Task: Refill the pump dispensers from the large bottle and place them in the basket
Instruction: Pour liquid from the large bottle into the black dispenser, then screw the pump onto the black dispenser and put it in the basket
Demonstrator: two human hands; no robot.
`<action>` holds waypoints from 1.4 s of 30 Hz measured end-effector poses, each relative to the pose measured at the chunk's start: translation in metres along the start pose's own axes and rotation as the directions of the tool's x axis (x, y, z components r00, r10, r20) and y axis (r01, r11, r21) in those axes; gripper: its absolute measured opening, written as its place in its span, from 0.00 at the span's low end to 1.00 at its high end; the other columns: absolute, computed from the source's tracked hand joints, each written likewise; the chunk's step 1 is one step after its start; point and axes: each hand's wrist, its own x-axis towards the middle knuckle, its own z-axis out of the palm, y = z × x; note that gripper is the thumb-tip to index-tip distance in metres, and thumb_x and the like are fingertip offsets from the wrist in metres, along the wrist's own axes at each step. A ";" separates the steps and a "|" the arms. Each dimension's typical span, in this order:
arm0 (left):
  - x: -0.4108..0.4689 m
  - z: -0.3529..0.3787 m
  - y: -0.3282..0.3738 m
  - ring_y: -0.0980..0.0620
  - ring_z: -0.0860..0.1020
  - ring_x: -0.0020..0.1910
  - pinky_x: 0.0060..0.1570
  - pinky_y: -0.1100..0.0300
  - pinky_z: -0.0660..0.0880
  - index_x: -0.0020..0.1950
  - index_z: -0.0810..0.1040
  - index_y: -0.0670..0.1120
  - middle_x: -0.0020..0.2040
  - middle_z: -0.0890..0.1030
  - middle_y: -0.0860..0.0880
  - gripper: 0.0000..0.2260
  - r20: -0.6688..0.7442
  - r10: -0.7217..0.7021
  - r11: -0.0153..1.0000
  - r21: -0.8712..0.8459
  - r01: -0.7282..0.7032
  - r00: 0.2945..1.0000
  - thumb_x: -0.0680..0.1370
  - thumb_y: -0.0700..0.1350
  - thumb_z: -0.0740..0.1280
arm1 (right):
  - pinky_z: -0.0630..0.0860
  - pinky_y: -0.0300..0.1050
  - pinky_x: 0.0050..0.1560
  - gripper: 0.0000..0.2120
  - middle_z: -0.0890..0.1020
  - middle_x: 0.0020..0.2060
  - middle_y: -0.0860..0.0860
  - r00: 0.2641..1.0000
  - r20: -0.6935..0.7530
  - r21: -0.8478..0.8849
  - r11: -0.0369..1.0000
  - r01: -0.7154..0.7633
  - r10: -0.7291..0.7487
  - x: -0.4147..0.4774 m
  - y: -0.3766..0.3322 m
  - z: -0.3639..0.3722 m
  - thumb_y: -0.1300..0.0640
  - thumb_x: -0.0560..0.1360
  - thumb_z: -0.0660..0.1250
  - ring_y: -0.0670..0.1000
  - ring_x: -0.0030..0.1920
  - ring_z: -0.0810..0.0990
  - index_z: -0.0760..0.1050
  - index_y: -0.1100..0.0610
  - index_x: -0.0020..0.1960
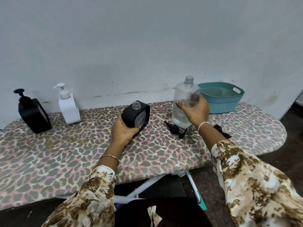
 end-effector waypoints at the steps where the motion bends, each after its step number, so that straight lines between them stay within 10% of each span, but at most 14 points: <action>1: 0.000 0.000 0.000 0.47 0.76 0.63 0.65 0.50 0.73 0.68 0.70 0.46 0.63 0.78 0.47 0.35 0.000 0.000 1.000 0.001 0.000 1.000 0.64 0.40 0.79 | 0.73 0.43 0.48 0.32 0.79 0.53 0.53 1.000 0.004 0.003 1.000 -0.010 0.010 0.000 0.001 0.001 0.42 0.61 0.79 0.52 0.52 0.77 0.72 0.57 0.57; 12: -0.004 0.003 -0.001 0.47 0.76 0.62 0.63 0.54 0.73 0.69 0.69 0.46 0.63 0.78 0.47 0.35 -0.008 -0.006 1.000 -0.021 0.006 1.000 0.65 0.39 0.79 | 0.61 0.59 0.73 0.57 0.59 0.73 0.59 0.978 0.030 0.073 0.975 -0.209 0.208 -0.044 -0.005 0.002 0.37 0.60 0.77 0.59 0.74 0.59 0.52 0.61 0.76; 19: -0.014 0.010 0.006 0.42 0.75 0.62 0.61 0.50 0.74 0.66 0.65 0.41 0.63 0.75 0.41 0.33 -0.148 -0.085 0.996 -0.003 0.085 0.985 0.66 0.41 0.78 | 0.49 0.60 0.73 0.61 0.49 0.77 0.60 0.899 0.055 -0.220 0.883 -0.415 0.435 -0.104 0.000 0.011 0.29 0.62 0.70 0.57 0.77 0.48 0.45 0.65 0.77; 28: -0.032 0.008 0.011 0.44 0.77 0.58 0.53 0.60 0.74 0.63 0.70 0.41 0.61 0.77 0.43 0.29 -0.276 -0.103 0.994 -0.060 0.090 0.955 0.67 0.43 0.79 | 0.59 0.58 0.64 0.26 0.73 0.63 0.53 0.942 0.109 -0.456 0.858 -0.236 0.317 -0.108 0.005 0.018 0.37 0.71 0.67 0.57 0.66 0.67 0.72 0.53 0.61; 31: -0.035 0.006 0.011 0.43 0.79 0.57 0.56 0.50 0.78 0.64 0.71 0.43 0.61 0.78 0.44 0.28 -0.260 -0.119 0.992 -0.081 0.101 0.958 0.68 0.43 0.78 | 0.59 0.56 0.61 0.17 0.79 0.56 0.48 0.959 0.070 -0.363 0.902 -0.232 0.275 -0.110 0.007 0.019 0.40 0.72 0.68 0.53 0.62 0.72 0.76 0.47 0.55; 42: -0.037 -0.003 0.010 0.46 0.74 0.65 0.60 0.61 0.69 0.71 0.68 0.43 0.67 0.75 0.45 0.29 -0.098 -0.130 0.978 -0.175 0.111 0.987 0.72 0.39 0.73 | 0.59 0.54 0.60 0.14 0.82 0.47 0.42 0.962 0.058 -0.143 0.956 -0.257 0.267 -0.113 0.002 0.013 0.42 0.66 0.74 0.50 0.56 0.76 0.77 0.44 0.48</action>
